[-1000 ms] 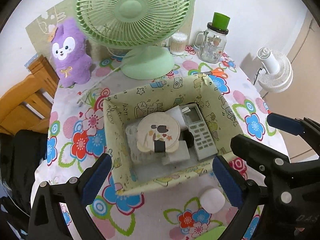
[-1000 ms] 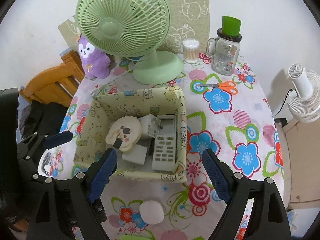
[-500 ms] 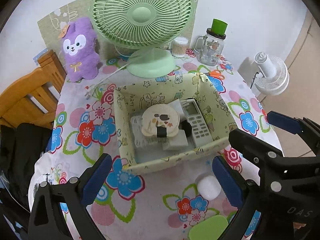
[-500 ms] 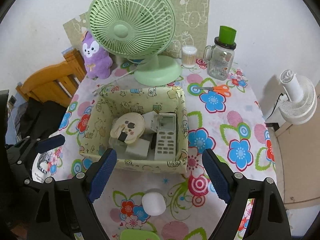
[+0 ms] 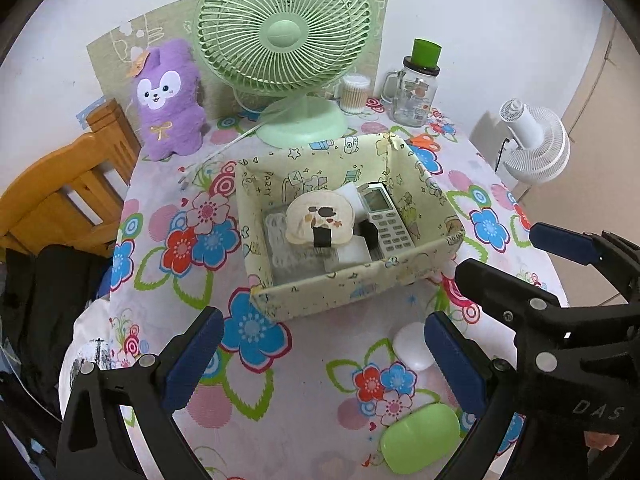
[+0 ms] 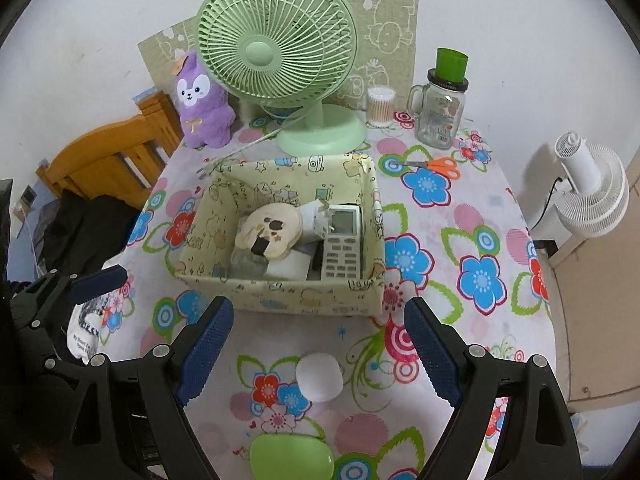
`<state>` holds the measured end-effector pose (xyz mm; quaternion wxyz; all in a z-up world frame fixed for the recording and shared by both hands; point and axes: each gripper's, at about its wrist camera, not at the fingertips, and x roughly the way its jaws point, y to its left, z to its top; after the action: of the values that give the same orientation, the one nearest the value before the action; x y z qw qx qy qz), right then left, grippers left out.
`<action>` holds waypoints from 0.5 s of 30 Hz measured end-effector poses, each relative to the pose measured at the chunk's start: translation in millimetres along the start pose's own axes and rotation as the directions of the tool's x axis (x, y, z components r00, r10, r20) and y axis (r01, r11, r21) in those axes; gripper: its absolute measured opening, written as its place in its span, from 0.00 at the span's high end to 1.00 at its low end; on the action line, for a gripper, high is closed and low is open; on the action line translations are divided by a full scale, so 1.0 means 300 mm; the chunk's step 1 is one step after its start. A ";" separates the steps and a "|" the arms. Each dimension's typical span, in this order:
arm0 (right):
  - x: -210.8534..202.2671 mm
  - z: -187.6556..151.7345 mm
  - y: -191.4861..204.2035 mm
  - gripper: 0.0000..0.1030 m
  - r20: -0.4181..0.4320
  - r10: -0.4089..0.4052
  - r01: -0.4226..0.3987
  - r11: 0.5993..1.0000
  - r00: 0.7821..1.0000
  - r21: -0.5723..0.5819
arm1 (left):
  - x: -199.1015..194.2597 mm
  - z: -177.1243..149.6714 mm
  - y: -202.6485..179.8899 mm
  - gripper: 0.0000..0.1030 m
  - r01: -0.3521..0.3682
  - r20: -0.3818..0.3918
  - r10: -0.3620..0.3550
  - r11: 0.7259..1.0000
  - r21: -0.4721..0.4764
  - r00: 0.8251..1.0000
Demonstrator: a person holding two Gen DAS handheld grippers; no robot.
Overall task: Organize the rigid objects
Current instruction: 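Withdraw both grippers from fabric box toward the green pad and white puck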
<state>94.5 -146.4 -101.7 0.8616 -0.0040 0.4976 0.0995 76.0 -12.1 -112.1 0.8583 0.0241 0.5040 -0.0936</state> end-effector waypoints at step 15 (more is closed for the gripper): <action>-0.004 -0.060 -0.043 0.13 -0.025 0.091 -0.093 0.989 0.996 -0.112 | -0.015 -0.099 -0.061 0.02 -0.039 -0.012 0.037 0.990 -0.133 0.999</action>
<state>80.9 -161.1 -110.9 0.8495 -0.0310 0.4995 0.1671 44.9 -25.4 -121.9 0.8572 -0.0232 0.5126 -0.0434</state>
